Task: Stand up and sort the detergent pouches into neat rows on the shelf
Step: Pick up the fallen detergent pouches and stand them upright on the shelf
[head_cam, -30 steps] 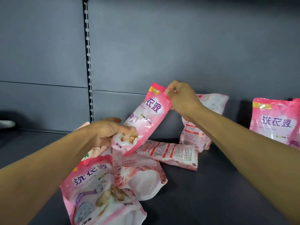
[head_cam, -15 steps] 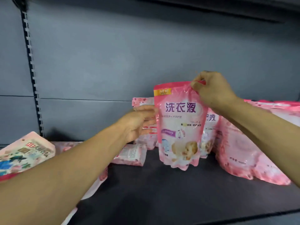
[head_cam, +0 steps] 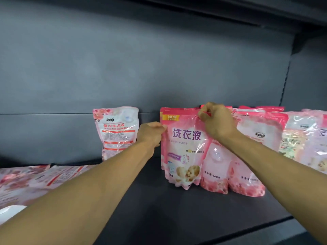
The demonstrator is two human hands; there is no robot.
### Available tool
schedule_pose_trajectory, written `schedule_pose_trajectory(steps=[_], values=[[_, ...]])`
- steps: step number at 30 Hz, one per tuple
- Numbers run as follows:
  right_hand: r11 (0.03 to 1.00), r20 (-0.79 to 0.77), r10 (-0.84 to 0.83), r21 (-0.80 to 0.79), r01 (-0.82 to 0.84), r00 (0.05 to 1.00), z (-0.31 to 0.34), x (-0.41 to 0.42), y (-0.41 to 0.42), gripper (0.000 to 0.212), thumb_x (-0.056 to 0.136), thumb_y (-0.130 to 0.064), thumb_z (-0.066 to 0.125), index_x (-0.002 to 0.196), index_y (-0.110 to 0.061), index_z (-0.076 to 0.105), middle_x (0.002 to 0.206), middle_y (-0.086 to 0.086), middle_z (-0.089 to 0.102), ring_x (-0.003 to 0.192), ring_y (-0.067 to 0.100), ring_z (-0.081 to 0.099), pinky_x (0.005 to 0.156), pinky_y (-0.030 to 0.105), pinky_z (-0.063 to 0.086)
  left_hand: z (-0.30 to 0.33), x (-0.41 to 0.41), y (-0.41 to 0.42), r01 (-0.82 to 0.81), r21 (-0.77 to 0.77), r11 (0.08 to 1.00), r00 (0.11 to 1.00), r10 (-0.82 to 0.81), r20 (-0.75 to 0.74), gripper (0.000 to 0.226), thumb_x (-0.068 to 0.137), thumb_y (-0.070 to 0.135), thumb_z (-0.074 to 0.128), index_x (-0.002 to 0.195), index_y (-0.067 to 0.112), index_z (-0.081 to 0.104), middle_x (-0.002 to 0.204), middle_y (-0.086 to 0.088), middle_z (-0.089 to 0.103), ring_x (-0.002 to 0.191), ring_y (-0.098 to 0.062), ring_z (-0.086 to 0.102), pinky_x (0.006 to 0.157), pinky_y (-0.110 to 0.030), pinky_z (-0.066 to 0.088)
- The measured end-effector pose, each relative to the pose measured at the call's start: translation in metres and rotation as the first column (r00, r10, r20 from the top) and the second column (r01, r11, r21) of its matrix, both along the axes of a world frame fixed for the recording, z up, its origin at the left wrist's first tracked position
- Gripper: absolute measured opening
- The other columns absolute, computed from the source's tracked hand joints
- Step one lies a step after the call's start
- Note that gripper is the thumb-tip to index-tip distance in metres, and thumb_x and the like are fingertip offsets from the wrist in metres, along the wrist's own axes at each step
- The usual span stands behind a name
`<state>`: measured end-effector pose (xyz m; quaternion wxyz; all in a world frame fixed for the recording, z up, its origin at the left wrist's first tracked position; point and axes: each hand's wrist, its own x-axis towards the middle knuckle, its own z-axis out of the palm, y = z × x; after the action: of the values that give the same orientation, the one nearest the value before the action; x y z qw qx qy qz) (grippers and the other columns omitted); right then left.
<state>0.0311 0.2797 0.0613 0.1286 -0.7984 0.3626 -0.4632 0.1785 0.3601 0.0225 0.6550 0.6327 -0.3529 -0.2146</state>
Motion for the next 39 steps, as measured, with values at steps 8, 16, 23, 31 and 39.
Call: schedule_pose_trajectory(steps=[8,16,23,31,39], values=[[0.982,-0.109,-0.078,-0.181,0.058,0.991,-0.008,-0.004,0.002,0.018,0.091,-0.009,0.05,0.104,-0.009,0.064,0.083,-0.002,0.062,0.075,0.02,0.059,0.071,0.026,0.044,-0.004,0.005,0.002,0.055,0.096,0.994,0.997,-0.059,0.043,0.017,0.095,0.017,0.053,0.108,0.016,0.063,0.092,0.002,0.066,0.074,-0.011,0.062,0.059,-0.024,0.043],[0.889,-0.257,0.075,-0.42,-0.181,0.964,-0.012,0.0,0.032,0.055,0.08,-0.012,0.068,0.131,-0.009,0.046,0.134,0.011,0.042,0.125,0.027,0.04,0.105,0.031,0.031,-0.004,0.03,0.046,0.003,0.296,0.955,0.922,-0.118,0.369,0.039,0.085,0.007,0.065,0.121,0.014,0.053,0.115,-0.007,0.06,0.094,-0.019,0.06,0.087,-0.027,0.049],[0.796,-0.447,0.452,-0.189,-0.576,0.772,-0.046,0.076,0.11,0.038,0.083,-0.021,0.064,0.118,-0.017,0.051,0.124,-0.003,0.043,0.112,0.013,0.046,0.093,0.021,0.036,0.001,0.098,0.139,-0.301,0.5,0.812,0.738,-0.134,0.662,0.033,0.087,0.018,0.064,0.119,0.018,0.057,0.121,0.009,0.056,0.108,-0.014,0.055,0.093,-0.018,0.037],[0.819,-0.743,0.421,0.065,-0.57,0.52,-0.089,0.181,0.175,0.059,0.082,-0.038,0.063,0.131,-0.016,0.038,0.131,0.003,0.042,0.121,0.023,0.045,0.096,0.033,0.04,-0.017,0.204,0.236,-0.501,0.585,0.638,0.725,-0.059,0.686,0.035,0.085,0.014,0.062,0.12,0.015,0.058,0.121,-0.006,0.061,0.11,-0.023,0.058,0.09,-0.026,0.045],[0.807,-0.847,-0.064,-0.355,-0.472,0.528,-0.126,0.248,0.178,0.043,0.034,-0.021,0.081,0.073,-0.01,0.067,0.057,0.007,0.062,0.043,0.022,0.059,0.044,0.022,0.033,-0.052,0.254,0.245,-0.37,0.674,0.64,0.734,-0.243,0.634,0.044,0.082,0.005,0.061,0.123,0.019,0.056,0.12,-0.002,0.058,0.109,-0.02,0.057,0.09,-0.027,0.048]])
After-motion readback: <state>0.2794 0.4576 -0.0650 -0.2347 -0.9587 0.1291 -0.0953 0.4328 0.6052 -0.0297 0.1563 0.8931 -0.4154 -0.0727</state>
